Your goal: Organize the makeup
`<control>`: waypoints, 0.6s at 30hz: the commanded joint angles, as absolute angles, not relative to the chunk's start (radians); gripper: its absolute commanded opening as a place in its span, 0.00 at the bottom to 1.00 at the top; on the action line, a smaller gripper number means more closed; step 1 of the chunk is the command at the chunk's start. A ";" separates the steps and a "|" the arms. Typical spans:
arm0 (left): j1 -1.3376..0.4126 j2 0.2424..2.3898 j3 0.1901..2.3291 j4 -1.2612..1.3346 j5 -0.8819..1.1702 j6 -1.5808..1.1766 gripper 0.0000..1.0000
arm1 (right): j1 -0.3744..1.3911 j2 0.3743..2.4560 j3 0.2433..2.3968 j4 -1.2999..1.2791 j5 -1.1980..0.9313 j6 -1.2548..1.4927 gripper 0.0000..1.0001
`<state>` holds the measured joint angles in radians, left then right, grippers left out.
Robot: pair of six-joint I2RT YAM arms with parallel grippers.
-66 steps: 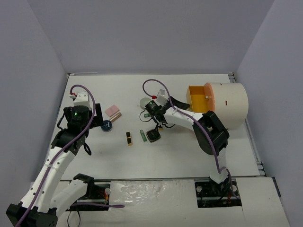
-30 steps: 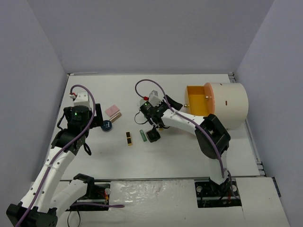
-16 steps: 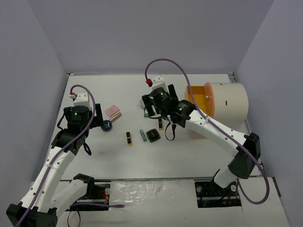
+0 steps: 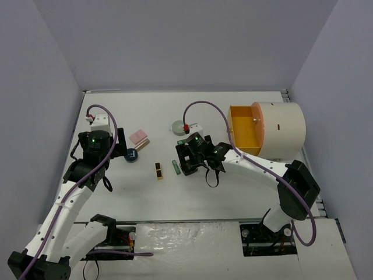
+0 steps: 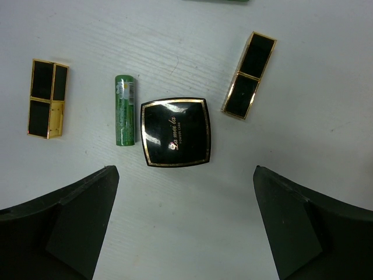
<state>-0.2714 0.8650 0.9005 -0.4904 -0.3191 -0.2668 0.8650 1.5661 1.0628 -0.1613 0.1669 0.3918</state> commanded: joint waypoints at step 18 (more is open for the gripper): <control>-0.261 0.870 0.943 -0.459 -0.336 -0.278 0.97 | 0.872 1.752 1.048 -0.018 0.156 0.380 0.85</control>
